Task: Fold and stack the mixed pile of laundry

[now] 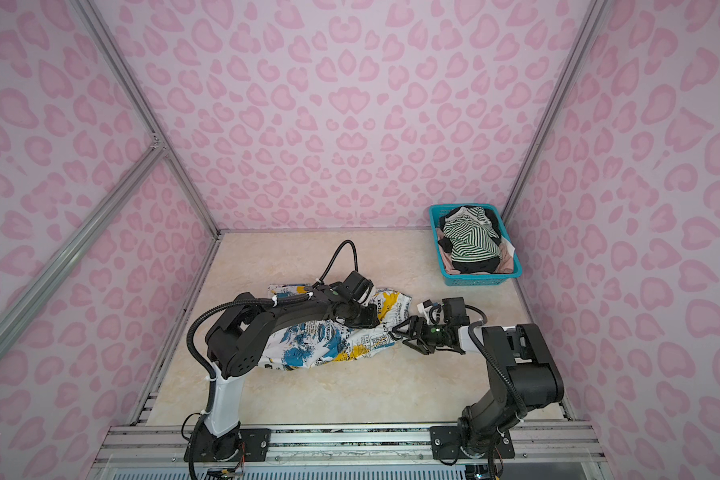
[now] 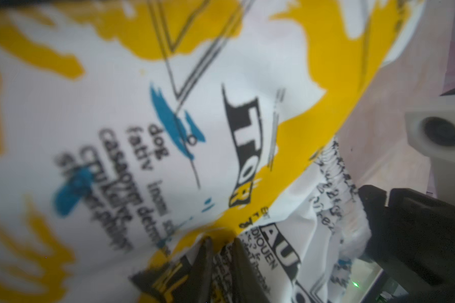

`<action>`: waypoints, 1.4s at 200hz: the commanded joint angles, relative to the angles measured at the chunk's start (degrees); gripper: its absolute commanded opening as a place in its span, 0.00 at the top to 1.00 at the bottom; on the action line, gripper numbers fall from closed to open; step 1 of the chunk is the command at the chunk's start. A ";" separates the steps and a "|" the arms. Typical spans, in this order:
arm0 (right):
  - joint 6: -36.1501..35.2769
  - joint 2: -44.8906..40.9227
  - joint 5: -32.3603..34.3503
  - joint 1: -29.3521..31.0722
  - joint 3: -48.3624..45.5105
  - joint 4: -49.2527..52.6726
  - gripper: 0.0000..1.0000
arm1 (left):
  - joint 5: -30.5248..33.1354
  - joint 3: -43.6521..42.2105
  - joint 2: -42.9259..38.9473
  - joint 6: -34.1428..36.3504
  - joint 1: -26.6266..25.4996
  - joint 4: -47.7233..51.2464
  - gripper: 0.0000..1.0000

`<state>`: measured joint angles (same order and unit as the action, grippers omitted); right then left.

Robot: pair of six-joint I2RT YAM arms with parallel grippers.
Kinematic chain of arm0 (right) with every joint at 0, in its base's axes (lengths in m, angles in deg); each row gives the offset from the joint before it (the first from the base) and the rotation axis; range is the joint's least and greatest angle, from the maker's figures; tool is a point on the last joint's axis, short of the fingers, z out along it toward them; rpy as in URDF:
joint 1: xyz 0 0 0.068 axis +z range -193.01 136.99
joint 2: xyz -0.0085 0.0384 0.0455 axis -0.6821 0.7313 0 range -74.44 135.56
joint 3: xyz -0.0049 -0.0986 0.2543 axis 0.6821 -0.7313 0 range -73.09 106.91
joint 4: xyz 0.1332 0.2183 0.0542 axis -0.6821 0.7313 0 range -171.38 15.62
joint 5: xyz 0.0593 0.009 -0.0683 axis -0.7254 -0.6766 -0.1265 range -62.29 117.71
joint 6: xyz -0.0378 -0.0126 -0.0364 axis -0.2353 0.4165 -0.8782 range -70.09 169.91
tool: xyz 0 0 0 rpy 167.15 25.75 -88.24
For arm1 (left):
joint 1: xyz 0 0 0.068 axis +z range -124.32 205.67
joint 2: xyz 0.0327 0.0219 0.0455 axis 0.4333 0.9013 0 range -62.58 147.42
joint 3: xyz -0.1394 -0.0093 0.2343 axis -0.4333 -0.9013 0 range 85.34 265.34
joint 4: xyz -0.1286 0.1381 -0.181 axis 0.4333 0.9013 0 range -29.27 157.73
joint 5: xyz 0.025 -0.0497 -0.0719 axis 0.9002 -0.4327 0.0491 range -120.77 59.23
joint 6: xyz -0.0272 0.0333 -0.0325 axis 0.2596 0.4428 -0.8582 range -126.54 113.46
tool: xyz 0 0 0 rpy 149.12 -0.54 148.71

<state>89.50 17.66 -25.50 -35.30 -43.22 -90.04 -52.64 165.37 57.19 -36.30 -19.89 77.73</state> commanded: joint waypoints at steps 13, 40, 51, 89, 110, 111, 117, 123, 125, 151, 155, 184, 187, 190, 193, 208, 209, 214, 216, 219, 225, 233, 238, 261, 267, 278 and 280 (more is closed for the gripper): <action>-0.87 1.41 10.58 -0.12 0.69 1.95 0.27 | 2.70 -1.45 1.48 0.32 -0.07 0.72 0.82; -2.96 1.88 12.31 -0.06 3.09 2.97 0.27 | 2.88 -2.30 2.30 0.38 -0.11 0.40 0.83; -3.12 2.18 12.60 -0.14 3.78 2.55 0.27 | 2.82 -2.50 2.62 0.33 -0.15 0.39 0.83; -0.98 2.23 13.61 -0.28 4.05 -2.77 0.28 | 3.28 -2.60 3.23 0.40 -0.29 0.55 0.83; 0.28 2.17 14.25 -0.27 3.46 -5.77 0.29 | 3.31 -2.69 3.20 0.56 -0.32 0.52 0.83; 0.34 2.19 14.26 -0.25 3.45 -5.89 0.29 | 3.32 -2.69 3.20 0.57 -0.36 0.55 0.83; 0.62 2.31 14.43 -0.24 3.42 -6.72 0.29 | 3.40 -2.76 3.19 0.66 -0.44 0.58 0.83; 0.87 2.65 14.68 -0.29 3.37 -7.48 0.30 | 3.49 -2.77 3.15 0.75 -0.46 0.56 0.83; 0.98 2.69 14.82 -0.27 3.36 -7.67 0.31 | 3.50 -2.77 3.18 0.75 -0.49 0.51 0.83; 2.08 4.68 15.14 -0.26 4.09 -9.67 0.38 | 3.65 -2.94 3.19 0.75 -0.63 0.35 0.83; 2.31 5.00 15.22 -0.27 4.05 -10.05 0.40 | 3.67 -2.99 3.19 0.67 -0.63 0.32 0.83; 2.60 5.65 15.65 -0.28 4.08 -10.93 0.65 | 3.93 -3.12 2.89 0.10 -0.74 -0.70 0.83; 2.59 5.53 15.75 -0.28 3.96 -10.96 0.68 | 3.96 -3.12 2.80 -0.01 -0.69 -0.76 0.83; 2.45 5.33 15.84 -0.24 3.93 -10.94 0.69 | 4.17 -3.10 2.77 -0.08 -0.68 -0.88 0.83; 2.40 5.13 15.98 -0.30 3.81 -10.93 0.72 | 4.32 -3.06 2.71 -0.18 -0.72 -0.88 0.83; 0.92 3.33 16.74 -0.15 3.55 -9.26 0.86 | 5.59 -2.49 2.19 -0.61 -0.67 -0.86 0.83; 0.79 3.12 16.82 -0.24 3.54 -9.09 0.86 | 5.69 -2.37 2.16 -0.63 -0.67 -0.84 0.83; 0.04 2.23 17.33 -0.15 3.52 -8.04 0.90 | 6.22 -2.01 1.99 -0.80 -0.70 -0.54 0.84; -0.24 1.80 17.57 -0.17 3.57 -7.59 0.91 | 6.49 -1.81 1.90 -0.89 -0.68 -0.40 0.84; -0.75 1.04 17.99 -0.13 3.49 -6.84 0.93 | 6.94 -1.48 1.88 -0.91 -0.60 -0.11 0.84; -1.93 -0.56 19.04 0.00 3.46 -5.11 0.96 | 7.75 -0.78 1.66 -1.00 -0.54 0.57 0.84; -3.69 -3.01 20.79 0.33 3.64 -2.37 0.99 | 8.67 0.23 1.32 -1.00 -0.39 1.63 0.84; -4.96 -4.56 22.33 0.66 3.83 -0.23 1.00 | 9.12 0.84 0.99 -1.05 -0.25 2.35 0.84; -10.85 -12.69 29.93 2.56 5.83 10.45 1.00 | 10.00 1.89 -2.26 -1.77 0.84 4.38 0.84; -12.00 -14.67 31.94 3.12 6.35 12.88 1.00 | 10.00 1.73 -3.46 -1.88 1.12 4.81 0.84; -14.03 -17.77 35.43 4.07 7.27 16.56 1.00 | 10.00 1.45 -5.90 -2.06 1.40 6.18 0.84; -14.31 -18.34 35.87 4.18 7.43 17.17 1.00 | 9.96 1.31 -6.33 -2.06 1.43 6.53 0.84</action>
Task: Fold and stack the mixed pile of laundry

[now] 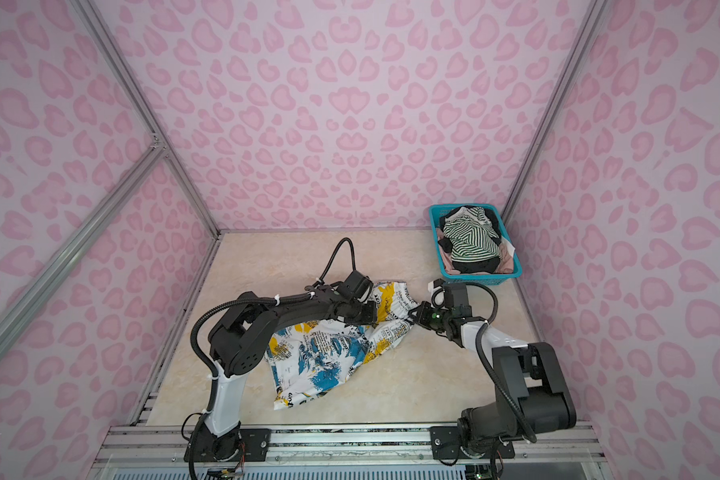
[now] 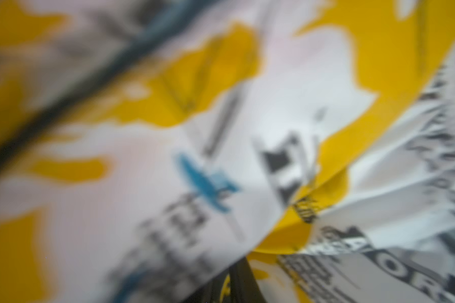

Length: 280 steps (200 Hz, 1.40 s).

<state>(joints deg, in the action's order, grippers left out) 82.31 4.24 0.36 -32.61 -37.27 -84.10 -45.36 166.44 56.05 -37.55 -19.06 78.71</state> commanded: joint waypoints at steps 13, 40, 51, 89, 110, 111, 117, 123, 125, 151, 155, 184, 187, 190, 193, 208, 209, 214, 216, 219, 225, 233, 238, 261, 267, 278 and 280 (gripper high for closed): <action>-8.80 -7.95 13.45 2.30 2.34 14.55 1.00 | 2.90 -0.23 -7.95 -0.77 0.61 8.53 0.84; -10.95 -12.87 17.72 3.25 3.51 19.22 1.00 | -0.57 -7.47 -13.36 -3.55 0.42 7.54 0.84; -11.73 -14.24 18.49 3.49 3.85 20.38 1.00 | -2.58 -11.41 -14.42 -5.21 0.08 4.67 0.84; -13.59 -16.08 17.77 4.67 6.19 22.95 1.00 | -4.93 -17.27 -12.03 -9.41 -1.80 -4.19 0.84; -14.54 -16.76 16.43 6.05 7.81 24.74 1.00 | -4.48 -16.15 -8.86 -9.92 -1.79 -6.78 0.85; -14.59 -16.78 16.31 6.09 7.93 24.85 1.00 | -4.39 -15.97 -8.68 -9.85 -1.77 -6.66 0.85; -14.76 -17.24 15.64 6.34 8.25 25.32 1.00 | -3.72 -14.75 -7.54 -9.34 -1.71 -5.94 0.86; -14.86 -17.88 14.84 6.56 8.40 25.60 1.00 | -2.81 -13.39 -6.36 -8.71 -1.64 -5.11 0.86; -14.85 -18.15 14.67 6.63 8.42 25.71 1.00 | -2.61 -13.00 -5.97 -8.41 -1.62 -4.83 0.86; -15.07 -21.73 13.14 7.07 8.61 27.19 1.00 | -0.62 -8.10 -0.77 -6.12 0.34 -2.77 0.87; -15.11 -22.29 13.14 7.12 8.46 27.44 1.00 | -0.80 -7.58 0.06 -5.94 0.92 -2.70 0.87; -15.81 -26.76 13.05 7.88 6.10 26.51 1.00 | -4.07 -3.23 3.84 -3.94 4.13 -3.15 0.88; -15.88 -27.03 12.99 7.90 5.93 26.46 1.00 | -4.51 -2.70 4.02 -3.59 4.31 -2.93 0.88; -15.96 -27.30 13.02 8.00 5.78 26.45 1.00 | -5.01 -2.25 4.14 -3.40 4.46 -2.82 0.88; -16.04 -27.55 12.95 8.06 5.56 26.45 1.00 | -5.54 -1.84 4.12 -3.06 4.55 -2.59 0.88; -16.06 -27.96 13.41 8.24 5.40 27.04 1.00 | -7.68 -0.61 3.14 -2.31 4.79 -1.86 0.87; -16.06 -27.96 13.44 8.24 5.45 27.05 1.00 | -7.80 -0.60 2.99 -2.31 4.81 -1.79 0.87; -16.06 -27.92 13.61 8.22 5.44 27.19 1.00 | -8.28 -0.59 2.24 -2.35 4.82 -1.74 0.87; -16.06 -27.95 13.70 8.24 5.39 27.23 1.00 | -8.51 -0.59 1.94 -2.38 4.80 -1.72 0.87; -15.99 -27.95 13.85 8.20 5.45 27.32 1.00 | -8.82 -0.67 1.37 -2.51 4.79 -1.64 0.87; -15.86 -28.00 14.14 8.24 5.35 27.33 1.00 | -9.21 -0.68 0.33 -2.85 4.77 -1.49 0.87; -15.65 -28.03 14.47 8.24 5.18 27.29 1.00 | -10.05 -0.84 -1.03 -3.37 4.83 -1.11 0.86; -15.46 -27.99 14.52 8.17 4.97 27.07 1.00 | -10.49 -0.78 -1.83 -3.67 4.83 -0.81 0.86; -14.58 -28.01 14.61 8.30 4.22 26.73 1.00 | -13.98 -0.99 -4.56 -5.36 4.81 -1.55 0.86; -14.45 -27.96 14.53 8.32 3.91 26.63 1.00 | -15.09 -1.10 -4.92 -5.99 4.76 -2.34 0.86; -14.25 -27.96 14.44 8.41 3.48 26.45 1.00 | -16.58 -1.27 -5.08 -7.42 4.57 -3.76 0.86; -14.22 -27.96 14.44 8.37 3.48 26.45 1.00 | -16.80 -1.29 -5.08 -7.69 4.61 -4.12 0.86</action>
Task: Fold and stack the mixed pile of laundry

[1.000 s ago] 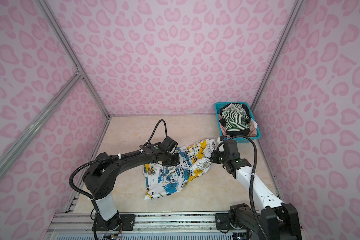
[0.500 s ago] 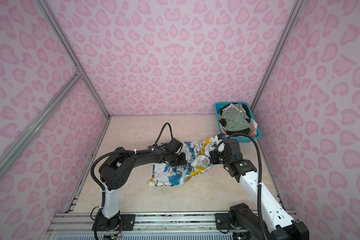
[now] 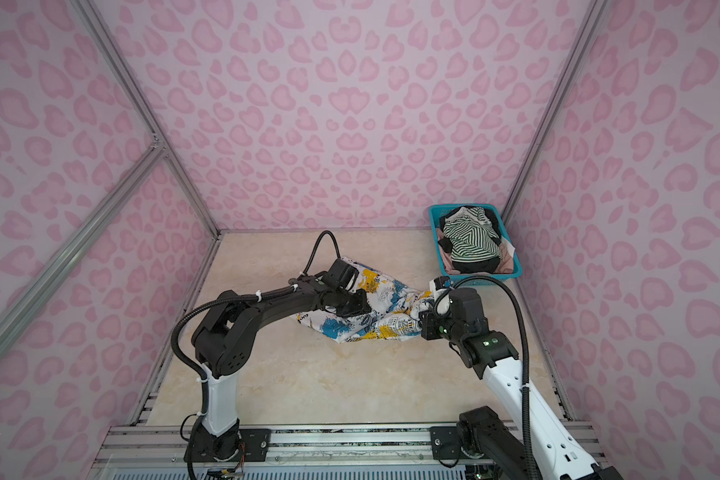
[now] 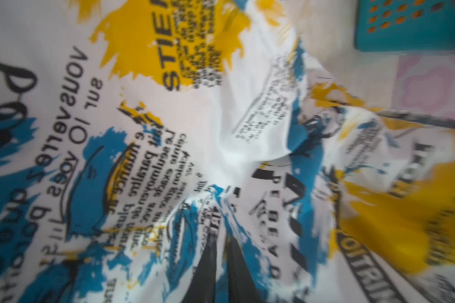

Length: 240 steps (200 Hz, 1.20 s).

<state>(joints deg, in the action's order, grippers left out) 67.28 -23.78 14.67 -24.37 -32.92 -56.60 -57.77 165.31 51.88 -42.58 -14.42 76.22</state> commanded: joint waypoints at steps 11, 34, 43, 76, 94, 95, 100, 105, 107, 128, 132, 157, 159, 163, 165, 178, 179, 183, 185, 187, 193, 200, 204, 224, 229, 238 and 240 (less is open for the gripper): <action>0.83 0.10 0.11 0.18 -0.97 -1.15 1.00 | -5.82 -0.57 -0.69 -4.14 -0.51 -3.71 0.86; 0.83 -0.29 0.70 0.26 -1.22 -1.35 1.00 | -7.91 -2.27 1.01 -7.85 -2.21 -9.05 0.86; 0.84 -0.39 0.89 0.26 -1.31 -1.40 1.00 | -8.15 -3.06 2.06 -9.06 -3.06 -11.06 0.86; 1.16 -0.37 0.87 0.26 -1.94 -1.34 1.00 | -6.89 -5.24 5.30 -13.69 -5.23 -17.41 0.90; 1.16 -0.94 1.61 0.22 -2.58 -1.14 1.00 | -3.79 -6.58 5.60 -14.94 -5.78 -16.89 0.94; 1.21 -1.01 1.66 0.24 -2.61 -1.14 1.00 | -3.51 -6.62 5.56 -14.90 -5.82 -16.76 0.94; 1.29 -1.28 1.95 0.26 -2.79 -1.05 1.00 | -2.31 -7.19 5.36 -14.64 -6.11 -16.63 0.94; 1.47 -1.62 1.96 0.24 -2.96 -1.04 1.00 | -0.97 -7.56 5.26 -14.45 -6.36 -15.84 0.94; 1.54 -1.72 1.96 0.26 -3.09 -1.04 1.00 | -0.47 -7.66 5.19 -14.38 -6.39 -15.07 0.94; 2.38 -2.97 2.06 0.26 -4.89 -1.69 1.00 | 4.94 -8.00 3.86 -13.08 -7.25 -11.11 0.95; 2.51 -3.13 2.17 0.26 -5.18 -1.81 1.00 | 6.16 -7.87 3.29 -12.61 -7.40 -10.09 0.95; 3.17 -2.87 1.65 0.30 -7.00 -2.40 1.00 | 11.54 -5.55 -1.34 -8.36 -7.64 -3.22 0.95; 3.19 -2.85 1.64 0.32 -7.15 -2.48 1.00 | 11.89 -5.18 -1.62 -7.89 -7.63 -2.31 0.95; 3.27 -2.69 1.61 0.35 -7.46 -2.57 1.00 | 12.55 -4.38 -2.31 -7.09 -7.63 -0.67 0.95; 3.26 -2.54 1.61 0.39 -7.51 -2.57 1.00 | 12.86 -3.98 -2.68 -6.70 -7.63 0.13 0.95; 3.15 -2.23 1.85 0.55 -7.52 -2.30 1.00 | 14.26 -2.11 -4.85 -4.93 -7.54 4.52 0.95; 3.09 -2.23 1.91 0.58 -7.54 -2.24 1.00 | 14.30 -2.01 -5.07 -4.88 -7.50 4.80 0.95; 3.08 -2.20 1.95 0.61 -7.62 -2.11 1.00 | 14.75 -1.73 -5.80 -4.69 -7.46 5.97 0.95; 3.10 -2.26 2.14 0.61 -7.57 -2.04 1.00 | 14.95 -1.67 -6.19 -4.63 -7.45 6.51 0.95; 3.00 -2.30 2.25 0.61 -7.56 -2.02 1.00 | 15.09 -1.66 -6.59 -4.57 -7.45 6.95 0.94; 2.91 -2.52 2.66 0.67 -7.53 -1.81 1.00 | 15.71 -1.75 -7.83 -4.49 -7.32 8.29 0.94; 2.78 -2.72 3.16 0.64 -7.24 -1.32 1.00 | 16.36 -2.19 -9.29 -4.47 -7.09 9.90 0.95; 2.55 -2.87 3.64 0.63 -7.00 -0.97 1.00 | 16.65 -2.51 -10.03 -4.55 -6.96 10.83 0.94; 1.24 -3.28 5.44 0.70 -5.15 1.24 1.00 | 15.81 -6.24 -13.99 -4.73 -6.62 12.80 0.95; 0.88 -3.26 5.75 0.66 -4.64 1.66 1.00 | 14.64 -7.33 -14.79 -4.83 -6.59 12.40 0.94; 0.44 -2.93 6.09 0.68 -4.13 2.10 1.00 | 12.12 -9.62 -15.90 -4.99 -6.78 10.85 0.95; 0.40 -2.84 6.09 0.67 -4.06 2.11 1.00 | 11.42 -10.10 -16.05 -5.01 -6.87 10.37 0.94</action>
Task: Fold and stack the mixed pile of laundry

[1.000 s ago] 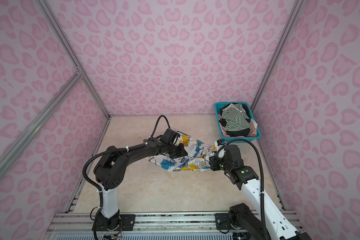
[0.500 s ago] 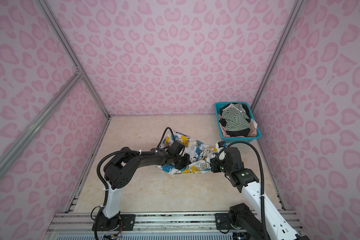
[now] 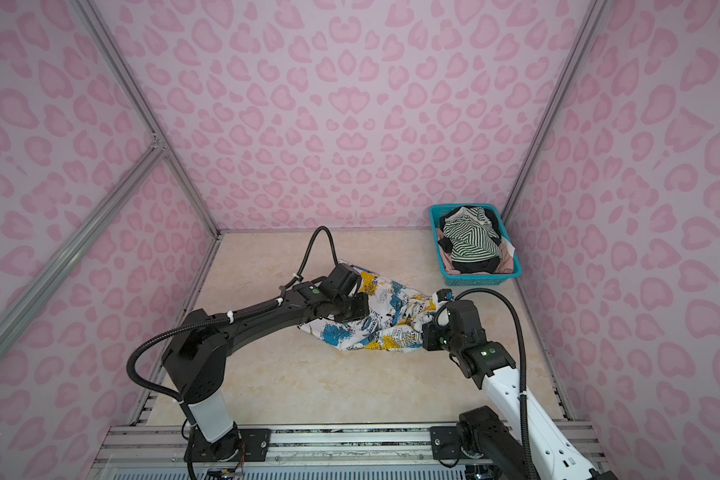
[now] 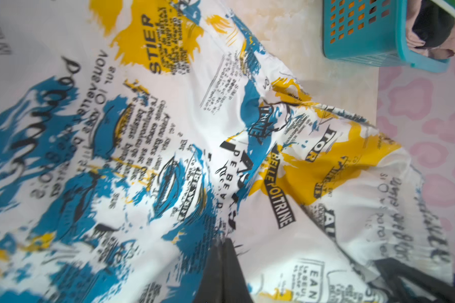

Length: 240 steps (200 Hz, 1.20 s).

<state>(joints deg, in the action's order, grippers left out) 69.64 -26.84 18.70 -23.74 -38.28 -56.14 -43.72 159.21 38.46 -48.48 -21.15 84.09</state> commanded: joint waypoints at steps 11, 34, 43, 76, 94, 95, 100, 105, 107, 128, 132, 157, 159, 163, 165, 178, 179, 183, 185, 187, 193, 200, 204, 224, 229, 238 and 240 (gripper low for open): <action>-2.02 0.80 1.70 0.10 1.51 1.33 1.00 | -4.58 -6.27 -3.33 0.51 -0.90 -0.07 0.94; -1.56 2.93 1.50 0.88 1.59 0.54 1.00 | -5.20 -8.72 -2.38 -0.37 -2.58 -4.00 0.95; -1.32 3.65 1.62 1.52 1.75 0.35 1.00 | -5.26 -9.06 -1.38 -0.65 -3.27 -5.29 0.95; -1.01 5.98 2.70 4.54 2.52 0.41 1.00 | -3.82 -8.53 2.39 -0.70 -6.67 -6.80 0.96; -1.08 7.18 2.82 5.47 2.69 0.95 1.00 | -2.75 -8.39 4.47 -1.16 -8.37 -6.50 0.96; -1.04 7.21 2.75 5.54 2.66 1.00 1.00 | -2.72 -8.39 4.59 -1.19 -8.37 -6.53 0.96; -1.02 7.37 2.73 5.67 2.73 1.09 1.00 | -2.65 -8.49 5.12 -1.35 -8.70 -6.57 0.96; -1.08 7.58 2.74 5.85 2.70 1.13 1.00 | -2.70 -8.57 5.66 -1.46 -9.04 -6.78 0.96; -1.02 7.60 2.70 5.93 2.67 1.13 1.00 | -2.65 -8.57 5.91 -1.55 -9.17 -6.82 0.96; -0.80 7.31 2.59 6.31 2.47 0.92 1.00 | -3.21 -9.46 6.94 -2.14 -9.55 -8.03 0.97; -0.79 7.19 2.60 6.31 2.46 0.87 1.00 | -3.23 -9.55 6.77 -2.14 -9.52 -8.22 0.97; -0.97 6.35 2.60 6.32 2.30 0.68 1.00 | -2.90 -8.29 4.17 -0.35 -9.36 -5.47 0.97; -0.97 6.30 2.60 6.35 2.33 0.73 1.00 | -2.77 -8.08 3.93 -0.17 -9.30 -5.08 0.97; -1.00 6.14 2.60 6.33 2.33 0.86 1.00 | -2.58 -7.80 3.29 0.12 -9.12 -4.55 0.97; -1.07 6.16 2.64 6.32 2.34 0.98 1.00 | -2.53 -7.60 2.88 0.21 -8.93 -4.28 0.97; -1.20 5.88 2.70 6.33 2.15 1.53 1.00 | -2.60 -6.71 0.86 0.28 -7.72 -3.13 0.96; -1.23 5.79 2.60 6.31 2.21 1.56 1.00 | -2.60 -6.67 0.71 0.23 -7.60 -3.13 0.96; -1.19 5.65 2.60 6.31 2.08 1.67 1.00 | -2.84 -6.37 0.31 0.07 -7.03 -3.01 0.96; -1.18 5.60 2.60 6.33 2.03 1.73 1.00 | -2.86 -6.26 0.13 -0.02 -6.76 -2.84 0.96; -1.12 5.58 2.60 6.31 2.02 1.81 1.00 | -2.91 -6.10 0.00 -0.11 -6.49 -2.85 0.96; -1.15 5.34 2.60 6.31 2.00 1.90 1.00 | -2.96 -5.71 -0.23 -0.38 -5.78 -2.71 0.97; -1.02 5.08 2.68 6.31 1.99 1.92 1.00 | -2.89 -5.18 -0.14 -0.52 -4.83 -2.45 0.98; -1.00 4.86 2.72 6.31 1.98 1.88 1.00 | -2.79 -4.89 0.05 -0.52 -4.42 -2.29 0.98; -0.96 4.14 3.27 6.30 2.36 2.23 1.00 | -2.76 -3.52 2.02 -0.13 -2.61 -1.14 0.98; -1.00 3.99 3.58 6.31 2.56 2.44 1.00 | -2.72 -3.57 2.37 0.01 -2.36 -1.09 0.98; -1.20 3.72 4.20 6.31 3.06 3.08 1.00 | -1.93 -3.80 2.77 0.01 -1.98 -0.61 0.98; -1.34 3.67 4.37 6.33 3.26 3.27 1.00 | -1.67 -3.88 2.77 0.01 -1.89 -0.53 0.98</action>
<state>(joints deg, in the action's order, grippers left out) 68.72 -22.56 21.58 -17.47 -35.92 -53.98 -46.63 154.99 39.99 -49.37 -23.86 81.23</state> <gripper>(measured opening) 0.066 0.050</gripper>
